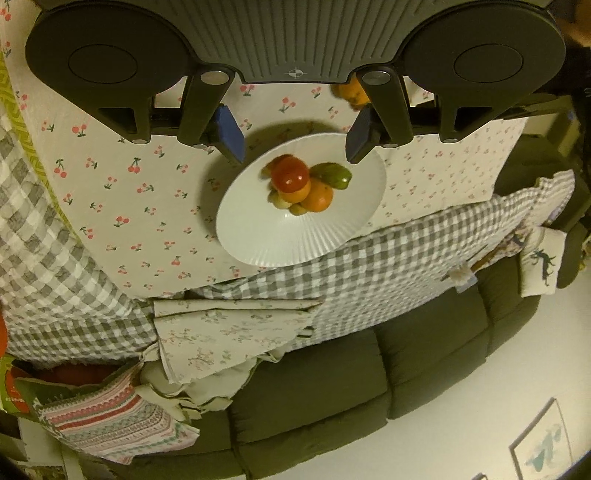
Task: Organize fruits
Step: 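Close the left tool on an olive-green fruit while the right tool returns to the cloth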
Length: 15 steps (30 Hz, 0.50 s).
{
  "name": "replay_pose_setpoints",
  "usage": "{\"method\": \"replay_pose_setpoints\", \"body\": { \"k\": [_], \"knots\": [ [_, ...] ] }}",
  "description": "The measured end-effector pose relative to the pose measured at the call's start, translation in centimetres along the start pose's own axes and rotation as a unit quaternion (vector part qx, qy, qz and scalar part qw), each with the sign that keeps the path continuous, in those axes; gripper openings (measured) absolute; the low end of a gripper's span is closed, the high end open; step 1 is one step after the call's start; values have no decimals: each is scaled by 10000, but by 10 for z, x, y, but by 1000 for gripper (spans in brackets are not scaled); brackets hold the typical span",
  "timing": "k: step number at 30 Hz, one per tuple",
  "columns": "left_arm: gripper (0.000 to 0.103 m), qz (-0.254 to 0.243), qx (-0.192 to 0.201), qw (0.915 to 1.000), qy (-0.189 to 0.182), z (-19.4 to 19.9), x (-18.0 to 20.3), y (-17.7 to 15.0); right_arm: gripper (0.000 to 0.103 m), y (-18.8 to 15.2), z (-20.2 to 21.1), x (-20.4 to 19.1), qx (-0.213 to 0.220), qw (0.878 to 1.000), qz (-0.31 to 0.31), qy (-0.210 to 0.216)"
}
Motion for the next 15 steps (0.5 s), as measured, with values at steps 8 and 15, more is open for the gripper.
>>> {"method": "replay_pose_setpoints", "body": {
  "k": [8, 15],
  "knots": [
    [58, -164, -126, 9998, -9, -6, 6, -9, 68, -5, 6, -3, -126, 9998, 112, 70],
    [57, -345, -275, 9990, -9, -20, 8, -17, 68, -12, 3, -13, -288, 9988, 344, 208]
  ]
}}
Point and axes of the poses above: each gripper's, at about its wrist camera, not at the fingertips, and z roughly against the way its jaws point, x to its right, y to its top, the point moved 3 cm from there along -z, roughly the way its jaws point, and after that the axes turned 10 degrees about x, right-handed, at the moved point
